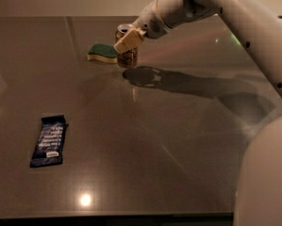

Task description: Move orange can near sponge

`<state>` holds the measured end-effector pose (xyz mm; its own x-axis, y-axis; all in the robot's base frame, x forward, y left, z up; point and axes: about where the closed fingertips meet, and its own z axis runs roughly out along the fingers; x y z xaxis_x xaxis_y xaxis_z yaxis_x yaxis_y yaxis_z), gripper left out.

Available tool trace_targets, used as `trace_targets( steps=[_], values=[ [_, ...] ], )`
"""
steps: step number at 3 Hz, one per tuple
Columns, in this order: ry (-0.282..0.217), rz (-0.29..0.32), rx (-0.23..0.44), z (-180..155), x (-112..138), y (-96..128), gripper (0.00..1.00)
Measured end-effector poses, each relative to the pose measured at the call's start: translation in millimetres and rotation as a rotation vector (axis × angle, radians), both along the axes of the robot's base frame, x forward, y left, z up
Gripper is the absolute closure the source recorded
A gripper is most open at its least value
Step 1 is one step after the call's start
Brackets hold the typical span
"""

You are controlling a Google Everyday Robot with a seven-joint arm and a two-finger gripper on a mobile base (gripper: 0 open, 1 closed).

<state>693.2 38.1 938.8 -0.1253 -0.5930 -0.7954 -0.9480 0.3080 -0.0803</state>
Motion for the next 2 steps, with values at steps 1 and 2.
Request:
trace_targets(
  steps=[1, 2],
  values=[
    [0.017, 0.007, -0.008, -14.6, 9.9, 7.2, 0.84],
    [0.035, 0.003, -0.024, -24.1, 17.3, 12.0, 0.61]
  ],
)
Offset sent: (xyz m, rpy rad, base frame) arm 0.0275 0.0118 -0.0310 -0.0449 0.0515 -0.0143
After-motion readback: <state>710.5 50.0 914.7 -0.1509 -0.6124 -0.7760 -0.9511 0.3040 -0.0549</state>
